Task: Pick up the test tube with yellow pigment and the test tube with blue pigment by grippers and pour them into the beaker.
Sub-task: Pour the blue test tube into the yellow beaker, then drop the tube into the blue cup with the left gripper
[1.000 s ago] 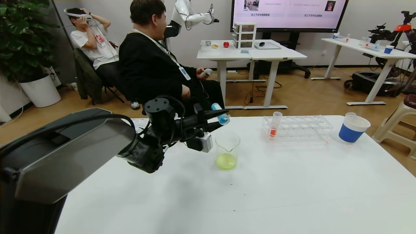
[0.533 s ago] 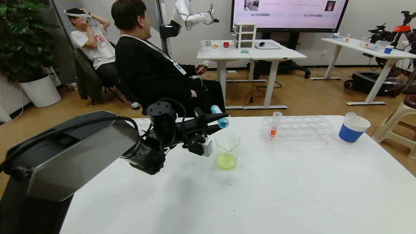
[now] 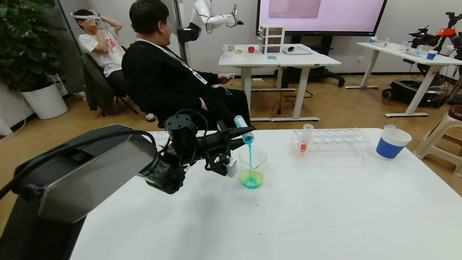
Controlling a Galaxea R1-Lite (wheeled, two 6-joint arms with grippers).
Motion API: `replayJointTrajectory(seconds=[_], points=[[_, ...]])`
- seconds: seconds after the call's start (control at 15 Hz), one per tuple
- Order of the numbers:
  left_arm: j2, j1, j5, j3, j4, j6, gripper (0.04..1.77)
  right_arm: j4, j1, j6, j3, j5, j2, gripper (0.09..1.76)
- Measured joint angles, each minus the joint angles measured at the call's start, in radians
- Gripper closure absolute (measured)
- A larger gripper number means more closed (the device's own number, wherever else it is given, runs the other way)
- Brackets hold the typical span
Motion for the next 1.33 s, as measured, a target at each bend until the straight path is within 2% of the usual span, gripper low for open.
replayJointTrajectory(seconds=[0.33,0.67,0.93,1.07,1.13,1.27,1.33], points=[[0.007,0.000,0.030,-0.001,-0.006,0.074,1.31,0.000,0.000,0.000,0.000,0.000,0.000,0.11],[0.008,0.000,0.035,0.001,-0.018,0.164,1.31,0.000,0.000,0.000,0.000,0.000,0.000,0.11],[0.010,-0.009,0.039,0.007,-0.017,0.165,1.31,0.000,0.000,0.000,0.000,0.000,0.000,0.11],[0.009,-0.011,0.053,0.008,-0.016,0.121,1.31,0.000,0.000,0.000,0.000,0.000,0.000,0.11],[0.007,-0.012,0.069,0.006,-0.017,0.066,1.31,0.000,0.000,0.000,0.000,0.000,0.000,0.11],[0.000,-0.020,0.115,0.000,-0.080,-0.089,1.31,0.000,0.000,0.000,0.000,0.000,0.000,0.11],[-0.006,-0.025,0.163,-0.009,-0.130,-0.177,1.31,0.000,0.000,0.000,0.000,0.000,0.000,0.11]])
